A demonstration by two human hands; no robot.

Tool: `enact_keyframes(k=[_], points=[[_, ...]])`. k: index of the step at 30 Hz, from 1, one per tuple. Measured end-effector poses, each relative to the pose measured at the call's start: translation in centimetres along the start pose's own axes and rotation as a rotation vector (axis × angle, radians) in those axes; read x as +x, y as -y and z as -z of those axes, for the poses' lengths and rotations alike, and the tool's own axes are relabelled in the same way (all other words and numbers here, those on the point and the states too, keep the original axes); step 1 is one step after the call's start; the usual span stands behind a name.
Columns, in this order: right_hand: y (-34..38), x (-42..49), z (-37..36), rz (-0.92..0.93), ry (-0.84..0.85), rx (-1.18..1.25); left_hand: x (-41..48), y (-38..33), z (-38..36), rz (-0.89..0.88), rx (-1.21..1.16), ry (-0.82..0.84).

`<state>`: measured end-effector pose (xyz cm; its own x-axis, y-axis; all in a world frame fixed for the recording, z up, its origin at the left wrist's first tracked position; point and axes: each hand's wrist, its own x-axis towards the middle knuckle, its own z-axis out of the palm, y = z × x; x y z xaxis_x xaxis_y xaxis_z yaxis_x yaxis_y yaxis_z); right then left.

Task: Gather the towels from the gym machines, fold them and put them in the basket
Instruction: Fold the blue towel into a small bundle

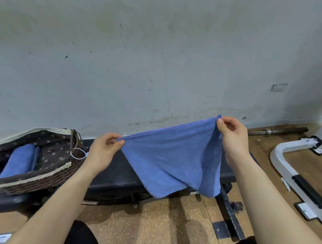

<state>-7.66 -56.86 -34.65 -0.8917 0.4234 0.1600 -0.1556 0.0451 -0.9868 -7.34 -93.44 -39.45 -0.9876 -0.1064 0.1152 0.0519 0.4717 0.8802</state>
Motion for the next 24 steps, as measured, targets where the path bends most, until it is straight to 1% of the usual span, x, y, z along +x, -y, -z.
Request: enact_keyframes(k=[2, 5, 6, 8, 11, 15, 21, 24], points=[[0.4, -0.2, 0.2, -0.016, 0.004, -0.061, 0.3, -2.1, 1.5, -0.004, -0.11, -0.042], [0.2, -0.9, 0.3, -0.08, 0.107, -0.214, 0.1, -4.7, 2.9, -0.009, -0.206, -0.036], [0.3, -1.3, 0.3, -0.097, 0.14, -0.247, -0.2, -5.2, 3.2, -0.011, -0.203, -0.039], [0.8, -1.8, 0.3, -0.105, 0.177, -0.281, -0.4, -5.6, 3.8, -0.028, -0.109, -0.064], [1.5, -2.0, 0.2, -0.083, 0.215, -0.284, -0.4, -5.4, 4.6, -0.023, 0.001, -0.071], [1.1, -1.0, -0.6, -0.084, 0.19, -0.294, 0.4, -4.8, 4.1, 0.012, 0.066, -0.033], [-2.4, 2.6, -2.3, -0.083, 0.126, -0.406, 5.0, -1.7, 1.4, 0.052, 0.146, -0.068], [-4.9, 5.1, -3.4, -0.166, 0.107, -0.407, 7.8, -0.2, -0.2, 0.112, 0.072, -0.06]])
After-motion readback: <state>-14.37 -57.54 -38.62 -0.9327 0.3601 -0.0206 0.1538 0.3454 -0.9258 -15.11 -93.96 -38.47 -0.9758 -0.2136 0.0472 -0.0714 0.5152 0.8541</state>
